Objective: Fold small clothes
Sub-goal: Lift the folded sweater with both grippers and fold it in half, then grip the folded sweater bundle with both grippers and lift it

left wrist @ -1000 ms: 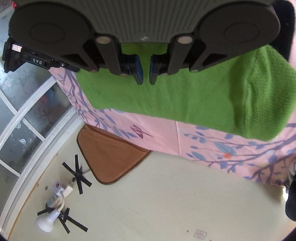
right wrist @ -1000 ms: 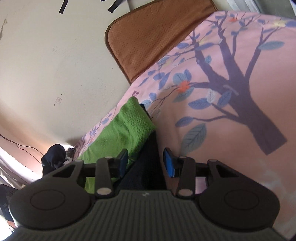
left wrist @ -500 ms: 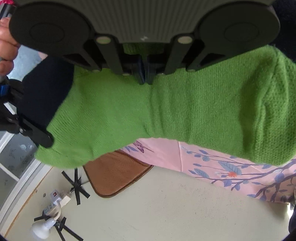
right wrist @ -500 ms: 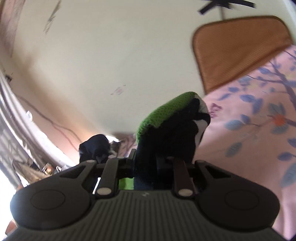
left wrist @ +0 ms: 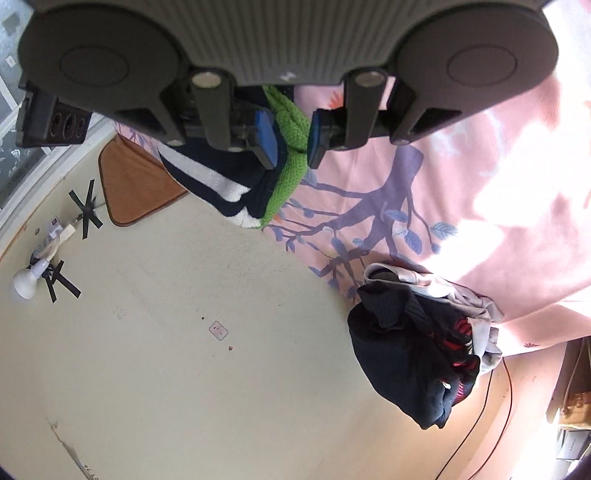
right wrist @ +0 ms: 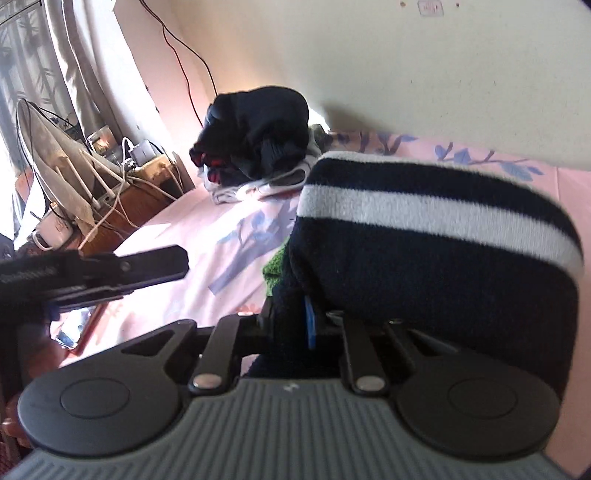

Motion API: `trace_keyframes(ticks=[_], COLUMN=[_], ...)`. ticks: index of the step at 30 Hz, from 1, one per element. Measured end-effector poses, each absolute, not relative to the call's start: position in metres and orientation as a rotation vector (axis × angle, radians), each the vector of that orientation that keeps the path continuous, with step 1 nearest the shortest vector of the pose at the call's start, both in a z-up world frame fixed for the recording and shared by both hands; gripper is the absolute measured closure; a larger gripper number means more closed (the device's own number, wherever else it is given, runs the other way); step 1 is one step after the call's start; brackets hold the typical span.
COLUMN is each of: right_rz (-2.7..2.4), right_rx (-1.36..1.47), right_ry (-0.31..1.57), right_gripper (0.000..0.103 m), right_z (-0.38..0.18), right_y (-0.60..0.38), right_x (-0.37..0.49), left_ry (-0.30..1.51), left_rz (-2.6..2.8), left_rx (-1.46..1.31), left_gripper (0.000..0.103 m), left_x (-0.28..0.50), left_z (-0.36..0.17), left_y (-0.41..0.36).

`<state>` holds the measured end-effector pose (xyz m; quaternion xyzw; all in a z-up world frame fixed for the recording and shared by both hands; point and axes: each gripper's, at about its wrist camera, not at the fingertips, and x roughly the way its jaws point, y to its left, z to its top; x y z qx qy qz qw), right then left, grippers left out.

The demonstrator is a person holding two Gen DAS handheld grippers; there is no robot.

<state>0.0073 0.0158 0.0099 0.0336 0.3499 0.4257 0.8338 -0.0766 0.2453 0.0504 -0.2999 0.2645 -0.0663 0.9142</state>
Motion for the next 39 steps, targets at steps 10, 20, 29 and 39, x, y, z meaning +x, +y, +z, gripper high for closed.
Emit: trace_keyframes(ticks=[10,20,29,39], right_rz=[0.820,0.721,0.750,0.747], right_rx=[0.148,0.140,0.313,0.475], right_ry=[0.548,0.671,0.568,0.780], right_gripper=[0.071,0.078,0.012,0.017], right_z=[0.067,0.015,0.036,-0.026], right_y=[-0.055,-0.046,-0.117,-0.138], right_x=[0.009,0.075,0.038,0.031], left_ry=[0.572,0.667,0.639,0.806], left_rz=[-0.212,-0.124,-0.109,-0.308], left_rx=[-0.470,-0.419,-0.437,-0.537], left_gripper=[0.043,0.060,0.000,0.000], left_x=[-0.013,0.025,-0.013,-0.016], left_z=[0.056,0.025,0.044,0.004], left_y=[0.190,0.182,0.208,0.199])
